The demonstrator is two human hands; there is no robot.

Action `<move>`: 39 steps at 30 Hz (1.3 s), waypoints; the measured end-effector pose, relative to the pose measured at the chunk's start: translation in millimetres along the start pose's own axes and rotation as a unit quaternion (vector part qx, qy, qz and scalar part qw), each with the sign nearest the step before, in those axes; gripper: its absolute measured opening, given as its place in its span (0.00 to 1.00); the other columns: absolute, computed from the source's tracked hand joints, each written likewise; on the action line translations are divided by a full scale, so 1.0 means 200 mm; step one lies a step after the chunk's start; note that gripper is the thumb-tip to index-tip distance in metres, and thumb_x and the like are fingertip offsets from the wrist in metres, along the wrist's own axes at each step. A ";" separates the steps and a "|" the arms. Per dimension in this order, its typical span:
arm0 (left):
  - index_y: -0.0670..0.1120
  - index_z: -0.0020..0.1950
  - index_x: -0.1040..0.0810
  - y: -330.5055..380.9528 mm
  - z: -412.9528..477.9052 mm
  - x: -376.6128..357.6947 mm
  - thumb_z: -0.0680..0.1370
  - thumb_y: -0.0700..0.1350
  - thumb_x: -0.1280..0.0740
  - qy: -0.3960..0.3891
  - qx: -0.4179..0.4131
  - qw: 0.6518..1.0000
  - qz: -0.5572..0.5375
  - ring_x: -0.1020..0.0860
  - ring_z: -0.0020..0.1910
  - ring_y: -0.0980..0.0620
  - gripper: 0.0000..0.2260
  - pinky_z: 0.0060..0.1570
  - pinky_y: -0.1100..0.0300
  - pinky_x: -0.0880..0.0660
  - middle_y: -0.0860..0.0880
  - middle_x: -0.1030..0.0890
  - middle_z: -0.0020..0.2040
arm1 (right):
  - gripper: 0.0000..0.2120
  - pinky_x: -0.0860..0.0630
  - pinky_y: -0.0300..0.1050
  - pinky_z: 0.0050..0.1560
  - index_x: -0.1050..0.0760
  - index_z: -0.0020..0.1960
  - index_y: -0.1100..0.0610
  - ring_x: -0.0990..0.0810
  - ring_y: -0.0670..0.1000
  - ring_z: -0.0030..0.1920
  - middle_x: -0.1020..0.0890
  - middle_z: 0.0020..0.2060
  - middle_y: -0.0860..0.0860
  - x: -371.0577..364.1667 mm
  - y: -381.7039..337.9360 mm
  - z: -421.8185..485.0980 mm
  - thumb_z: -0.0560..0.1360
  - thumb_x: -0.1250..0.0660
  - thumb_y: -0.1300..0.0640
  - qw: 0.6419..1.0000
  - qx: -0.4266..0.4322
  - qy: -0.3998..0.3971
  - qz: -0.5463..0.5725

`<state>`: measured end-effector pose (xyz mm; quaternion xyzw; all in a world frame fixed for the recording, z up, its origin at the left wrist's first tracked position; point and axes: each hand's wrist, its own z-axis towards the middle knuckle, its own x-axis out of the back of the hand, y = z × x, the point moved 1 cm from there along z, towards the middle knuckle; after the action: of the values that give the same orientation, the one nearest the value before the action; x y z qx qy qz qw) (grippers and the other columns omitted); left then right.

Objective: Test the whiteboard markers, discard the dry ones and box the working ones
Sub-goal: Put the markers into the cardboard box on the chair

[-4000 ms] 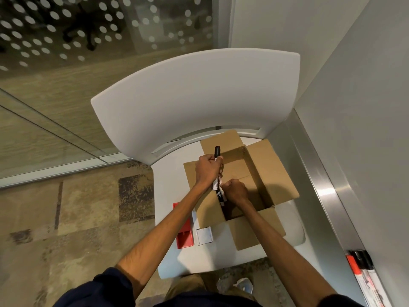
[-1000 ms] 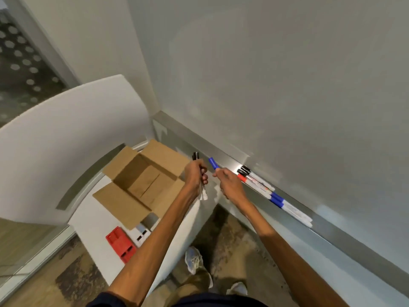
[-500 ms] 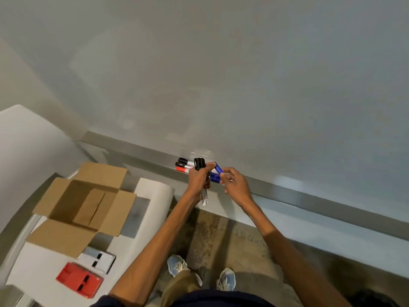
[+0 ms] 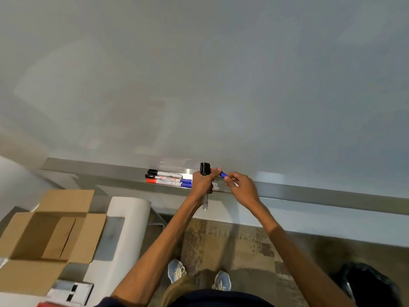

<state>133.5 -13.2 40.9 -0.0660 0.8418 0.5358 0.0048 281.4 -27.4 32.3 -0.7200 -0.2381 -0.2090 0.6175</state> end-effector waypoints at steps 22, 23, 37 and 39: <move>0.31 0.54 0.24 -0.08 -0.04 -0.23 0.82 0.45 0.35 -0.055 -0.017 0.998 0.039 0.37 0.22 0.56 0.15 0.23 0.64 0.39 0.50 0.35 0.27 | 0.16 0.36 0.39 0.31 0.19 0.52 0.54 0.25 0.47 0.33 0.21 0.34 0.48 0.10 0.11 -0.05 0.81 0.39 0.44 0.995 0.011 0.021 -0.092; 0.33 0.54 0.24 -0.09 -0.04 -0.24 0.82 0.45 0.36 -0.053 -0.017 0.998 0.035 0.37 0.22 0.56 0.13 0.23 0.64 0.39 0.50 0.35 0.27 | 0.16 0.37 0.39 0.31 0.19 0.51 0.55 0.26 0.46 0.32 0.22 0.34 0.48 0.10 0.11 -0.05 0.81 0.39 0.45 0.996 0.009 0.018 -0.089; 0.40 0.51 0.21 -0.09 -0.05 -0.22 0.82 0.44 0.36 -0.025 -0.032 0.999 0.009 0.34 0.22 0.56 0.08 0.23 0.64 0.37 0.50 0.31 0.27 | 0.20 0.34 0.44 0.32 0.31 0.33 0.51 0.28 0.50 0.30 0.25 0.29 0.49 0.07 0.11 -0.03 0.81 0.40 0.44 0.998 -0.026 -0.029 -0.046; 0.38 0.54 0.20 -0.09 -0.05 -0.21 0.82 0.44 0.37 -0.022 -0.018 0.999 -0.015 0.34 0.22 0.56 0.10 0.23 0.64 0.37 0.51 0.31 0.27 | 0.20 0.30 0.45 0.35 0.26 0.38 0.52 0.23 0.52 0.34 0.20 0.33 0.50 0.07 0.11 -0.02 0.81 0.42 0.41 0.998 -0.022 -0.038 -0.050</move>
<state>177.2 -24.8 31.7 -0.0670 0.8303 0.5524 0.0305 305.5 -32.2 23.0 -0.7278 -0.2931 -0.2172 0.5807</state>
